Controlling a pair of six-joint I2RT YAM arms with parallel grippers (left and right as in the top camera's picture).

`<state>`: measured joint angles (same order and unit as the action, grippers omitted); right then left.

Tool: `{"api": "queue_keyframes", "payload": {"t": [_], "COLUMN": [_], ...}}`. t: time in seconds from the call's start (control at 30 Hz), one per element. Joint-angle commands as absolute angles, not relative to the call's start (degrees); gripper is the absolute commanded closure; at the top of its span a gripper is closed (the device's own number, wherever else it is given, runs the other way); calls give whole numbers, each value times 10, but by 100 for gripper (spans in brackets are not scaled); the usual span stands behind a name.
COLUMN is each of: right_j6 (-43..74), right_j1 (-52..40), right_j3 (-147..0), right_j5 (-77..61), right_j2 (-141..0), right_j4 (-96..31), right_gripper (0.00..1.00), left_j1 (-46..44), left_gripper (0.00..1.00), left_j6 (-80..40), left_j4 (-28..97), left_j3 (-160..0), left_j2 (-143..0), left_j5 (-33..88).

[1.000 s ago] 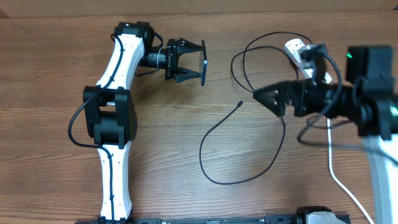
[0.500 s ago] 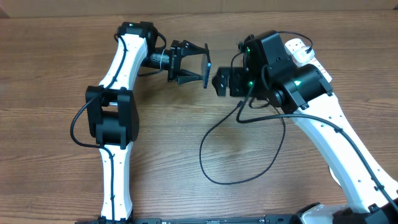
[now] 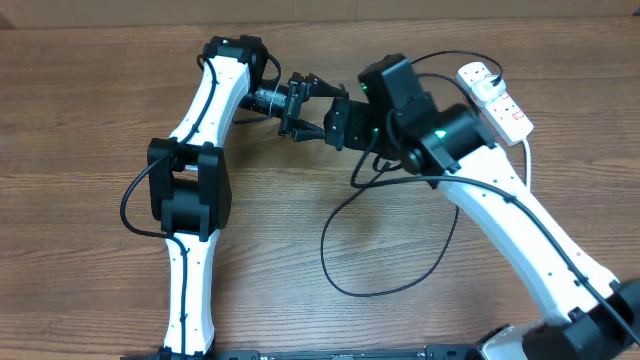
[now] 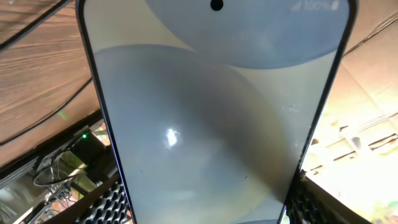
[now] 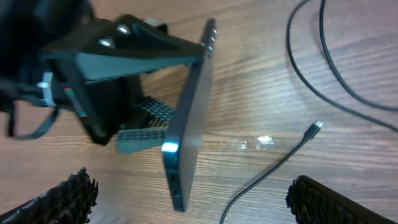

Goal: Plug charger to phone and switch on socket

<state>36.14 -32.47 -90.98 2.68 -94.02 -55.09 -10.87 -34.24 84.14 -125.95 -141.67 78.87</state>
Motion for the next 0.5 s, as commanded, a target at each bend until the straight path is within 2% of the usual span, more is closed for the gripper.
{"api": "queue_keyframes", "payload": {"t": [0.0,0.13,0.27,0.47], "right_j6": [406,409,409,409], "right_j1": [-338,-340,-340,-341], "right_j3": [-926,-926,-926,-926], "right_j5": [70,109,131,130], "right_j2": [-967,-981,-981,-981], "right_j4": [-550,-540,-526,-512], "right_gripper": [4,25,30,32], "left_j1": [-110,-110,-110,-110], "left_gripper": [39,39,39,39], "left_j6": [-365,-374,-384,-399], "left_j4": [835,835,835,822], "left_j3": [-1276,-1276,-1276,-1276], "left_j2": [-1420,-1420,-1420,-1420], "left_j5": [805,786,769,769]}}
